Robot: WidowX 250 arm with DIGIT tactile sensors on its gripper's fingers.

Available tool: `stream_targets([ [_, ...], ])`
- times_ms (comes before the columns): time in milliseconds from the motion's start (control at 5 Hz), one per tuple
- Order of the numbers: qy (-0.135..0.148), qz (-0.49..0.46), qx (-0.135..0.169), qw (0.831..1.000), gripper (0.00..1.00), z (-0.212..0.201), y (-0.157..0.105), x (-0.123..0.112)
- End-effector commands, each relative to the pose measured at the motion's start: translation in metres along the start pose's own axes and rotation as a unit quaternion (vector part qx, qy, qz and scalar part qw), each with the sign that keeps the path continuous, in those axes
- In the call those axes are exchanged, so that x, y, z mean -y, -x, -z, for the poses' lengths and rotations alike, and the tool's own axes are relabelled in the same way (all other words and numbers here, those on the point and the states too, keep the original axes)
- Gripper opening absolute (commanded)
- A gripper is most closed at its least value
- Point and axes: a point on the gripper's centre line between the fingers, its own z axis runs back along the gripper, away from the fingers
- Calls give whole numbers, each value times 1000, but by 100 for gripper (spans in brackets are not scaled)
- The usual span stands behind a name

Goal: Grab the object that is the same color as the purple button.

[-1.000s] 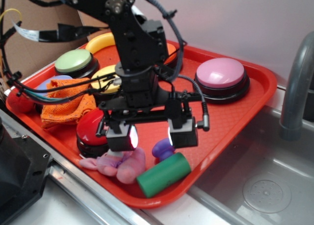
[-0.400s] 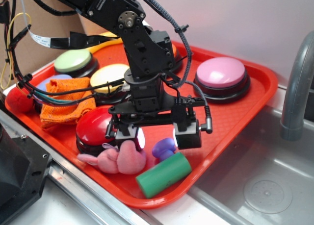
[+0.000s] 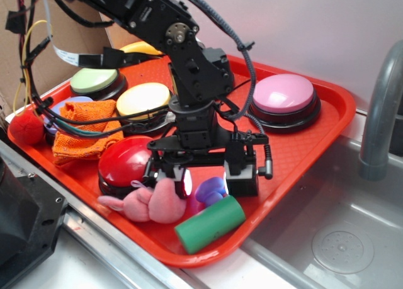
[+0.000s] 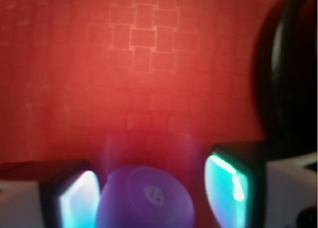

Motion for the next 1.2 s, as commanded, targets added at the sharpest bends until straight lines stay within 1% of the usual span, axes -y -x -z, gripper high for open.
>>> stream_targets([
  [0, 29, 6, 1, 1000, 0, -7, -5, 6],
  [200, 33, 12, 6, 999, 0, -12, 2, 4],
  [400, 43, 52, 9, 998, 0, -39, -11, -1],
  [600, 39, 106, 23, 993, 0, -79, -26, -4],
  [800, -1, 174, 28, 984, 0, -118, -49, -8],
  [1000, -15, 212, 25, 977, 0, -149, -72, -19],
])
